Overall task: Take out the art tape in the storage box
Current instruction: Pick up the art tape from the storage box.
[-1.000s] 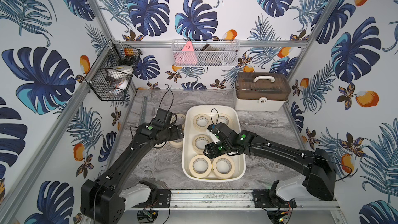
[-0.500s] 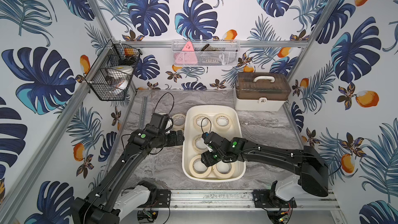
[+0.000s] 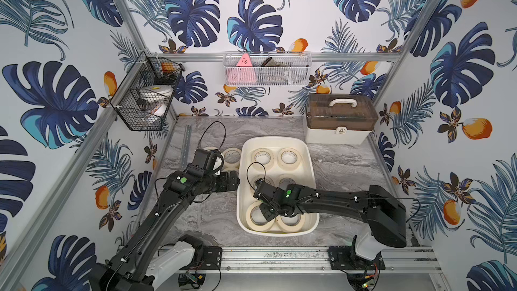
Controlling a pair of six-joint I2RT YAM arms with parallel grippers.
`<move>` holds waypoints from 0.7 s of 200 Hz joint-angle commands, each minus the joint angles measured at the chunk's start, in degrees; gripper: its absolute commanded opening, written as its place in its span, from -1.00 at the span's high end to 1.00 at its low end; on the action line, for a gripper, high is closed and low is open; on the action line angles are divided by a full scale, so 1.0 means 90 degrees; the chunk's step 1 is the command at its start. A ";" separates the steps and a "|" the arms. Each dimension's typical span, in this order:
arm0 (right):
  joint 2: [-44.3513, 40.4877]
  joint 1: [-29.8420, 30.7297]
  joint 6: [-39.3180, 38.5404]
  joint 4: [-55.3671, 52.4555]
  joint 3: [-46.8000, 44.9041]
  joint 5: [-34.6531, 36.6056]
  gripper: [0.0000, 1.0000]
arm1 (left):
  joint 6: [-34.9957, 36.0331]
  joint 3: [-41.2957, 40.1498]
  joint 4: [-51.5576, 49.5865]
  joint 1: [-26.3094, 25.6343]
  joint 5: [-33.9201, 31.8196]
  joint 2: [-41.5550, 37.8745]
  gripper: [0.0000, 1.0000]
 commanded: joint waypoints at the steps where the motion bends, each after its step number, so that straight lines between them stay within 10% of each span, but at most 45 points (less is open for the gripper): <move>1: 0.0030 0.0052 0.0021 -0.0142 0.0125 0.0293 0.29 | 0.0113 -0.0031 0.0016 -0.0004 0.0129 -0.0089 -0.97; 140: -0.1687 0.0053 0.0954 -0.0843 0.0203 0.2377 1.00 | 0.0153 0.0069 0.0078 -0.0001 0.0310 -0.0409 -0.97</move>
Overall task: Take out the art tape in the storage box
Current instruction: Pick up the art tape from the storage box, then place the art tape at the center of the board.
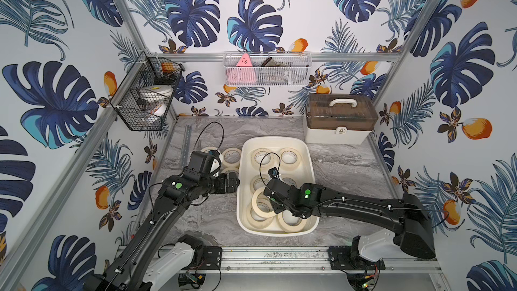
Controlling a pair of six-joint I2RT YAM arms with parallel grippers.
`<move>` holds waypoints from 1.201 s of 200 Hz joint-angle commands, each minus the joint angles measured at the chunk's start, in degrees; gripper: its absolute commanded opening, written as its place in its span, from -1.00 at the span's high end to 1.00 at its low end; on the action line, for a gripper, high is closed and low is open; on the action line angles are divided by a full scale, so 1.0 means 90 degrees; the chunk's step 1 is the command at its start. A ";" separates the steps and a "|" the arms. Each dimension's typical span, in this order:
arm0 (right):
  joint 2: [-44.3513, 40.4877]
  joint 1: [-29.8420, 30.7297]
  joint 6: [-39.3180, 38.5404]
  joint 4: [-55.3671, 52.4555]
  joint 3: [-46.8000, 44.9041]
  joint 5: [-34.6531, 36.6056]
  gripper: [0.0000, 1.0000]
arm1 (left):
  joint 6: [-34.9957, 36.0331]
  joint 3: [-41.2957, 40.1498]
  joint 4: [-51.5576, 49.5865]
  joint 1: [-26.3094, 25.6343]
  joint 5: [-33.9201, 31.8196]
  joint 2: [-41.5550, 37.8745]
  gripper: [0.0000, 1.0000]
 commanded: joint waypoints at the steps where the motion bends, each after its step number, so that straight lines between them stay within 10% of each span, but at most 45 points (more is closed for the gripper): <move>1: -0.0210 0.0002 0.0360 -0.0273 0.0303 0.0646 1.00 | 0.0094 0.0121 0.0071 -0.0003 0.0162 -0.0018 -0.97; 95: 0.0645 0.0002 0.0496 -0.0665 0.1871 0.0557 1.00 | 0.0100 0.0615 -0.0059 -0.0169 0.0463 -0.0297 -0.88; 240: 0.1643 0.0002 0.0373 -0.0295 0.2958 -0.0382 0.96 | 0.0168 0.0216 -0.0095 -0.0534 -0.0273 -0.0067 -0.14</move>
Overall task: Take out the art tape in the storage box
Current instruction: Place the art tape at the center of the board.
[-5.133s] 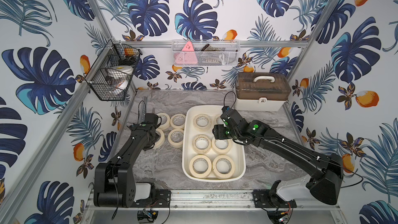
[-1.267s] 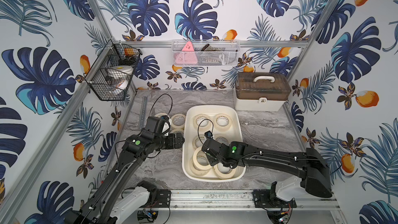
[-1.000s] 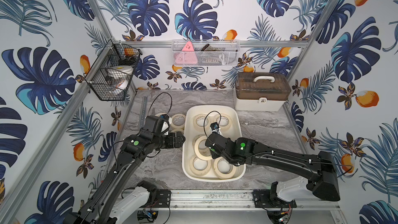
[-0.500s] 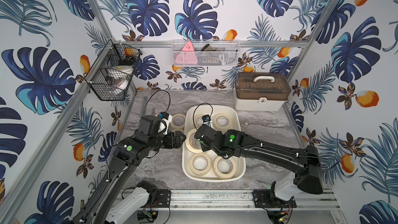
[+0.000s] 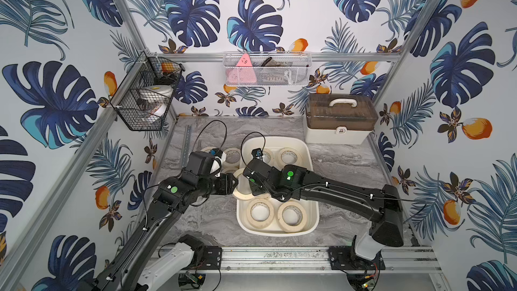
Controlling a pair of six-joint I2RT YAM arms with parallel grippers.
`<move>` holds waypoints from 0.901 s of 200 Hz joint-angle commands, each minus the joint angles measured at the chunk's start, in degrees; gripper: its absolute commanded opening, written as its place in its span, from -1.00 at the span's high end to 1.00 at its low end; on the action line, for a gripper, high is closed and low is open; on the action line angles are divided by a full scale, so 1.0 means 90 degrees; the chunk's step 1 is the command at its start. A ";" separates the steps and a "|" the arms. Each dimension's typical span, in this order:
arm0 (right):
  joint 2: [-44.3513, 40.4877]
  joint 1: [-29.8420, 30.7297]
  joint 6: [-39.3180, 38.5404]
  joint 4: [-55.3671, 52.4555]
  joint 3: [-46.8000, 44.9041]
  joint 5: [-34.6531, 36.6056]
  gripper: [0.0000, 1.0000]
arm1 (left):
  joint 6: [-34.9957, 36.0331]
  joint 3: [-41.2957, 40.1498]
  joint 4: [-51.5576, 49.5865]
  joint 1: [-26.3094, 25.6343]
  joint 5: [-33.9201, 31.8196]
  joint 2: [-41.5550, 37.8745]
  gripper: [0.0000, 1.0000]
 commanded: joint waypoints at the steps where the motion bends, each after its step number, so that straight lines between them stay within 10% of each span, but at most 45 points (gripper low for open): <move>1: 0.0028 0.0009 -0.0018 0.0250 0.0090 -0.0138 0.96 | 0.0139 -0.0087 0.0018 -0.0078 -0.0246 0.0093 -0.14; 63: 0.0004 0.0004 -0.0112 0.0344 0.0049 -0.0342 0.77 | 0.0034 -0.0344 0.0197 -0.0170 -0.0380 0.0231 0.36; 117: -0.0459 0.0008 -0.0178 0.0508 -0.0292 -0.0329 0.05 | -0.0203 -0.0574 0.0500 -0.0170 -0.0375 0.0261 0.79; 180: -0.1308 -0.0026 -0.0133 0.0457 -0.0812 0.0284 -0.31 | -0.1095 -0.0540 0.0174 -0.0161 -0.1338 0.0273 0.82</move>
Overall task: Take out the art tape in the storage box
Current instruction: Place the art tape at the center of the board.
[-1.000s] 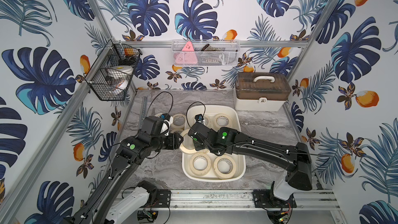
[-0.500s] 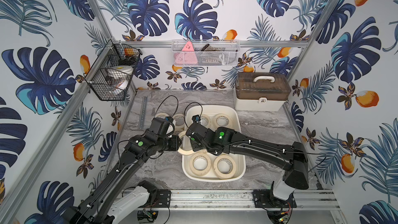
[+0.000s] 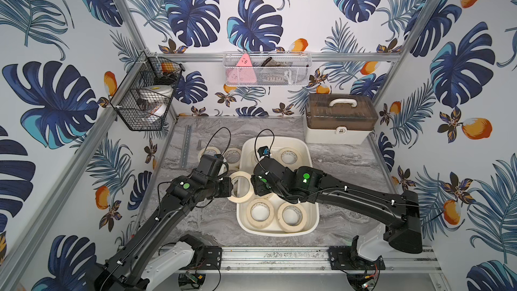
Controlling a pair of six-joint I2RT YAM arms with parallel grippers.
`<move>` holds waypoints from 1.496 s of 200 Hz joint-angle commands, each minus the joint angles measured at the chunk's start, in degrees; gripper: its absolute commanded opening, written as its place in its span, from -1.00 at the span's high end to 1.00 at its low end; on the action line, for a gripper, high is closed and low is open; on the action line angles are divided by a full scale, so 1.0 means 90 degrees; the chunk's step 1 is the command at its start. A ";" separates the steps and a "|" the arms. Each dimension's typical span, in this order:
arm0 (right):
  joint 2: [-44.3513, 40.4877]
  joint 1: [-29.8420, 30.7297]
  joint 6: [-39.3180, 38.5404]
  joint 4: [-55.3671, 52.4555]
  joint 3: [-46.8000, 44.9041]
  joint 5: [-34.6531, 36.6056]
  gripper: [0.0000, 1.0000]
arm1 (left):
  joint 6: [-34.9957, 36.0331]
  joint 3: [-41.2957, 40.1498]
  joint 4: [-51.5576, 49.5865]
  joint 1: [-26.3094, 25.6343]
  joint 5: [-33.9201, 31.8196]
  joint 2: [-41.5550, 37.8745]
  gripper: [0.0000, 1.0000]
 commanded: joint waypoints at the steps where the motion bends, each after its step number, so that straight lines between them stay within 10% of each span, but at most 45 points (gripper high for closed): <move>1: -0.0279 -0.0021 -0.0005 0.0080 -0.0188 0.0381 -0.31 | -0.0559 0.0045 0.0033 -0.0005 -0.0479 -0.0044 0.82; 156: -0.1719 -0.0952 0.0261 -0.0402 -0.1844 0.0535 -0.36 | -0.3788 -0.0787 -0.1796 0.0001 -0.3635 -0.0651 1.00; 299: -0.2162 -0.1989 0.0121 -0.0559 -0.2609 -0.0278 -0.37 | -0.3013 -0.2273 0.0515 -0.0451 -0.1930 0.0301 1.00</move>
